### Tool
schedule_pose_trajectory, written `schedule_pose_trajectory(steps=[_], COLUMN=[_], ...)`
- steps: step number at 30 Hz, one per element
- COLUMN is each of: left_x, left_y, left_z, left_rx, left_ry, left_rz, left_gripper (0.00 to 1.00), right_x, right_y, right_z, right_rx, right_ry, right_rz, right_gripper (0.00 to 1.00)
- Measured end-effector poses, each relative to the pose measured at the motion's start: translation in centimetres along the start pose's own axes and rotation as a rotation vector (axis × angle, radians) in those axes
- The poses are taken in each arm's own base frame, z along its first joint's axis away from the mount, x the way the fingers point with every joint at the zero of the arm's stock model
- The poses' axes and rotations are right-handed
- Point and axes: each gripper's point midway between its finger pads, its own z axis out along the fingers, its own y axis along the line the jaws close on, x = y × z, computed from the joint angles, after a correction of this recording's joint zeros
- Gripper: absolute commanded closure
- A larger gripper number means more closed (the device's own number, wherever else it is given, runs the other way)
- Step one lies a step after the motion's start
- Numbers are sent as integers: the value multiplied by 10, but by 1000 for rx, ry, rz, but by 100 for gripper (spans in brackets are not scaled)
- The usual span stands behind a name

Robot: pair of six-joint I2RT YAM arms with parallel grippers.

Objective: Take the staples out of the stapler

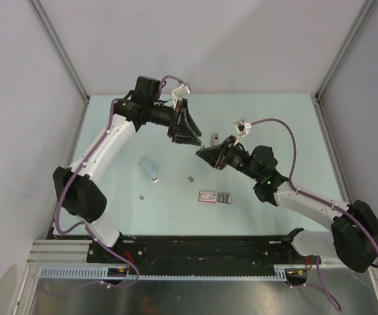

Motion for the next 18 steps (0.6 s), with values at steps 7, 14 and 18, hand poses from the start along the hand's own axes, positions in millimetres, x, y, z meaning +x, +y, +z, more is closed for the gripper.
schedule_pose_trajectory(steps=[7,14,18], left_x=[3,44,105], left_y=[25,67,73], left_z=[-2,14,42], left_rx=[-149,-370,-402], left_ry=[21,145,315], left_rz=[-19,13,55], left_gripper=[27,35,38], right_x=[24,43,57], right_y=[-27,-81,-112], right_z=[-17,-59,-97], right_rx=[152,502,721], right_ry=[112,183,241], right_rz=[-14,-1,16], right_gripper=[100,100,100])
